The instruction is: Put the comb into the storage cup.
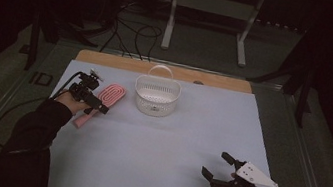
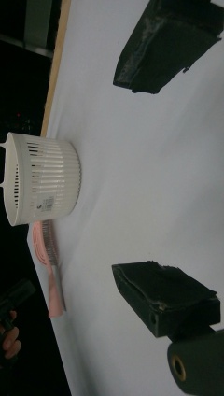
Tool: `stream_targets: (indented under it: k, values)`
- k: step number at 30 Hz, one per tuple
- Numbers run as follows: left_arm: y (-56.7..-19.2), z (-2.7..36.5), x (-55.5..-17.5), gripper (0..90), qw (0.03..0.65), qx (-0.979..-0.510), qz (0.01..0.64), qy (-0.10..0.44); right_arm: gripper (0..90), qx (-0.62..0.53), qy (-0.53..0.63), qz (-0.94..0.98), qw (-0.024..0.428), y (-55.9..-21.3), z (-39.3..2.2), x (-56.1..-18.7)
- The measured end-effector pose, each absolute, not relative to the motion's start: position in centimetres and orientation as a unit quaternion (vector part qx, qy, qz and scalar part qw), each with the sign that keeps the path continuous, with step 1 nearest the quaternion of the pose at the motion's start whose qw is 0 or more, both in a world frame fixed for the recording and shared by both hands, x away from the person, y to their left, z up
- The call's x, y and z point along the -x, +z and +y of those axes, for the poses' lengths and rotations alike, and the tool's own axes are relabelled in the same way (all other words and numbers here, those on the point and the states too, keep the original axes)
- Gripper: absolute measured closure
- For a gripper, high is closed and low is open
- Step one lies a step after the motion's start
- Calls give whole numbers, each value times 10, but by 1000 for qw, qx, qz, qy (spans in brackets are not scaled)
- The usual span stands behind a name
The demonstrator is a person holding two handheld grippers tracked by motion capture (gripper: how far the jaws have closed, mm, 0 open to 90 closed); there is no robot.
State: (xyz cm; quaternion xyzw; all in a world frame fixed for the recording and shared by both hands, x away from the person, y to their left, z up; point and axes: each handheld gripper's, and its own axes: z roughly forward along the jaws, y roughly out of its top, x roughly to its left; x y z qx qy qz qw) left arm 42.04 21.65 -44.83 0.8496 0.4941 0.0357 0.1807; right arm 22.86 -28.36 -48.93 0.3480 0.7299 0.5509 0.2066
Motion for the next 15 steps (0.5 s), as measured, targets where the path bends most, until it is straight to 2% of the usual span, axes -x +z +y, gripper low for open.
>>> stream_targets:
  k: [4, 15]
  values:
    - [-453, 218, -422, 0, 174, -853, 492, 31, 89, -348, 551, 730, 206, -490, -283, -229]
    - [-468, 221, -429, 92, 142, -858, 493, 26, 89, -346, 551, 731, 205, -490, -282, -229]
